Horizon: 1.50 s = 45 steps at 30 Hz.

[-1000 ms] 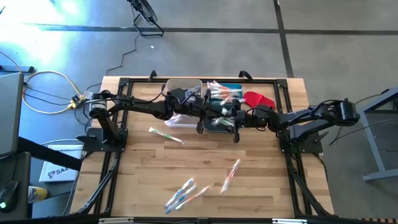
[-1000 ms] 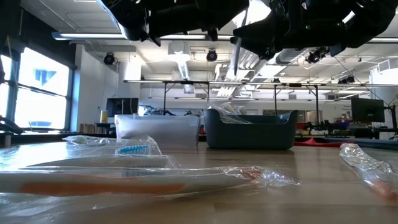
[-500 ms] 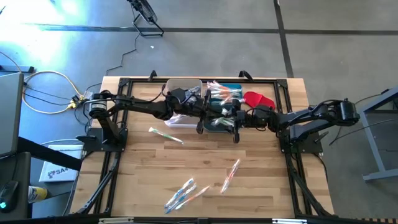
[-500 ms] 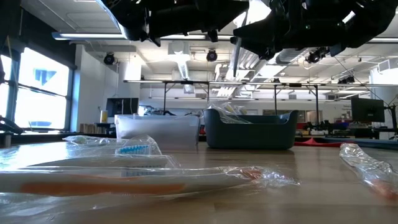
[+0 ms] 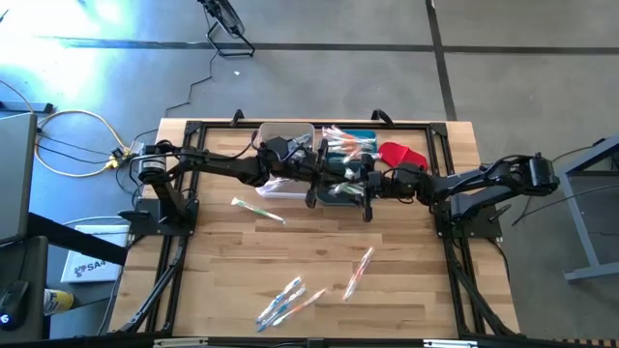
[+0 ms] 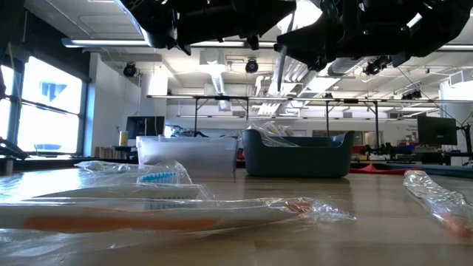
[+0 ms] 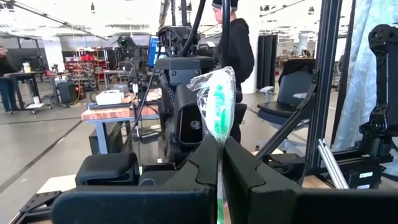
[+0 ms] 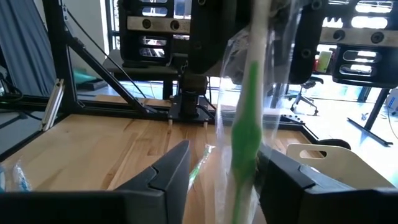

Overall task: Pick & Place Toothbrushes
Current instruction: Put the green toothbrush into the green bin

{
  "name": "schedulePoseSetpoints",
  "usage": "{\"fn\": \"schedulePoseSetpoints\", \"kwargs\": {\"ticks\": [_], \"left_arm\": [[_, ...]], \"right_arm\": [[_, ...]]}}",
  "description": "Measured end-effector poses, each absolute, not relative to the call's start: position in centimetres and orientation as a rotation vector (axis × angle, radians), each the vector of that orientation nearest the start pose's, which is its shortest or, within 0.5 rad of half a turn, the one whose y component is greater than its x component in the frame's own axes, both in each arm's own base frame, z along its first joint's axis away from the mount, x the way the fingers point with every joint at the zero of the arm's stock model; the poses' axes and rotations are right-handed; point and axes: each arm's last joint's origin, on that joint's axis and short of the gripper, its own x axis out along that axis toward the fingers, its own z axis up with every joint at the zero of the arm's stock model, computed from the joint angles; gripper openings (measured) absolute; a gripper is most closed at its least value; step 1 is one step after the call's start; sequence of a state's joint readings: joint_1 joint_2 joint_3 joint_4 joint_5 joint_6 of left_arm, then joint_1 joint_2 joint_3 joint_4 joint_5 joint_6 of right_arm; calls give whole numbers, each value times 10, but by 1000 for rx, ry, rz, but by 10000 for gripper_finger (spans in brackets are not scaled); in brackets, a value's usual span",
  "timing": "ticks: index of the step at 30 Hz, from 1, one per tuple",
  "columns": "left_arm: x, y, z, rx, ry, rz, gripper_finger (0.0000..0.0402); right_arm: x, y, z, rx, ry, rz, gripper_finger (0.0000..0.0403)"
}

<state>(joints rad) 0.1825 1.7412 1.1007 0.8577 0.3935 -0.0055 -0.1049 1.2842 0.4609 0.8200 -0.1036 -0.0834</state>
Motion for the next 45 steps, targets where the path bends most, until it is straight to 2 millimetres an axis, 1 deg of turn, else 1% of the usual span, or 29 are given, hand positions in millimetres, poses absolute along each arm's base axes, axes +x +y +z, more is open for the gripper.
{"fn": "schedulePoseSetpoints", "kwargs": {"ticks": [9, 15, 24, 27, 30, 38, 41, 45], "left_arm": [[385, 60, 285, 52, -196, -212, 0], [385, 60, 284, 50, -188, -208, 0], [385, 60, 284, 49, -186, -207, 1], [385, 61, 284, 18, -184, -190, 11], [386, 61, 284, -6, -183, -166, 32], [386, 62, 283, 20, -179, -141, 114], [386, 62, 283, 20, -179, -141, 131], [386, 62, 282, 17, -169, -140, 137]], "right_arm": [[251, -24, 218, -83, 3, -7, 76], [251, -25, 218, -87, 5, -71, 34], [251, -26, 218, -87, 7, -73, 31], [251, -26, 217, -86, 7, -74, 31], [251, -26, 217, -83, 7, -79, 31], [251, -26, 217, -83, 10, -77, 31], [251, -26, 217, -83, 11, -76, 31], [251, -26, 217, -83, 11, -76, 31]]}}
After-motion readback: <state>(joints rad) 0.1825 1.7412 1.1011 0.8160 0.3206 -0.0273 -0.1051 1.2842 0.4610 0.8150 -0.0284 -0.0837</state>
